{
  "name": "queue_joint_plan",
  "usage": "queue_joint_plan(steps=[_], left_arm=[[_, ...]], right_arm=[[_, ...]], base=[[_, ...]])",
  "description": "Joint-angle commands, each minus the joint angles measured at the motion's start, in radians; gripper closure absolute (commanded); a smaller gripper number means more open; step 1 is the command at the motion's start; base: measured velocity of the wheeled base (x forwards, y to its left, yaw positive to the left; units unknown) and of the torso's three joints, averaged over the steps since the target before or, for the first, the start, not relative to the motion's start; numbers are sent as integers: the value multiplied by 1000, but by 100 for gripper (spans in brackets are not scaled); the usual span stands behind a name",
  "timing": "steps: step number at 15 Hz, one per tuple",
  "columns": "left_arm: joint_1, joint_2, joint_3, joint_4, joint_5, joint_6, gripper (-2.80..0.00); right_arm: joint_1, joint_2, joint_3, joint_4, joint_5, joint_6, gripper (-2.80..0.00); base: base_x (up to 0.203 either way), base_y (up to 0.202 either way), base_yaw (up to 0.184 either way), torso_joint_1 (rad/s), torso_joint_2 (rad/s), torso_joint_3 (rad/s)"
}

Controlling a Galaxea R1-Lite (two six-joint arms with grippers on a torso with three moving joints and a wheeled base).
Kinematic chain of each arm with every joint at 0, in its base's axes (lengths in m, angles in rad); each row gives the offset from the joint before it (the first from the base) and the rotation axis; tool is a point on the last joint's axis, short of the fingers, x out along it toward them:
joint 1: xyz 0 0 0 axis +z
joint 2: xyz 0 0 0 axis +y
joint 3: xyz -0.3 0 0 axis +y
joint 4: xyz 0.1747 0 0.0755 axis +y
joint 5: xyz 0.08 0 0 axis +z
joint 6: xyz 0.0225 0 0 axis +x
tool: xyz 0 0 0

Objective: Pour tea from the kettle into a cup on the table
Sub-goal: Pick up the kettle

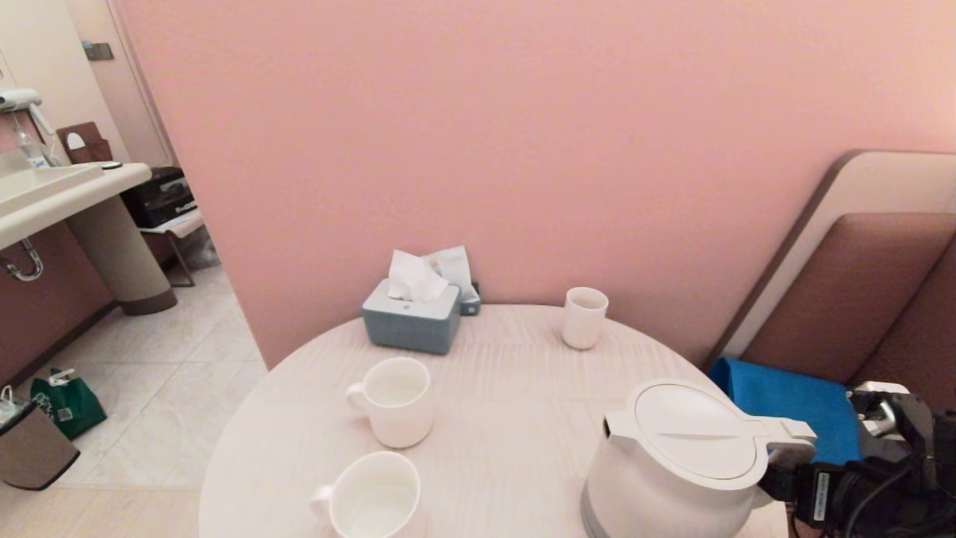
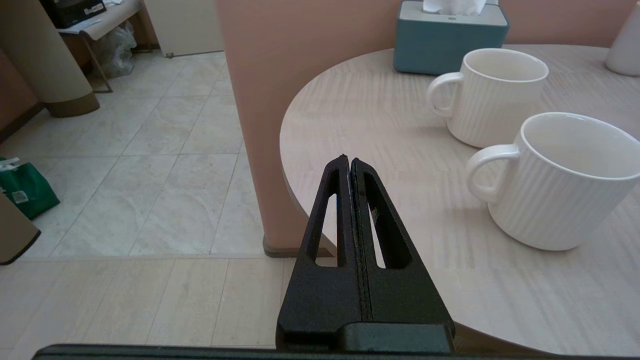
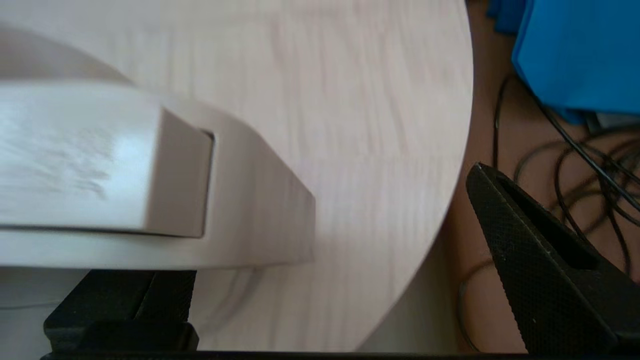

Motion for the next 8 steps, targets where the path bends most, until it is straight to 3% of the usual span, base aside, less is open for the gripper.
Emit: queue_joint_plan(steps=[1, 8], left_arm=[[0, 1, 0, 0, 0, -1, 0], [0, 0, 0, 0, 0, -1, 0]], right_arm=[[0, 1, 33, -68, 0, 9, -280], [0, 4, 59, -156, 0, 11, -280]], base=[[0, 0, 0, 0, 0, 0], [0, 0, 0, 0, 0, 0]])
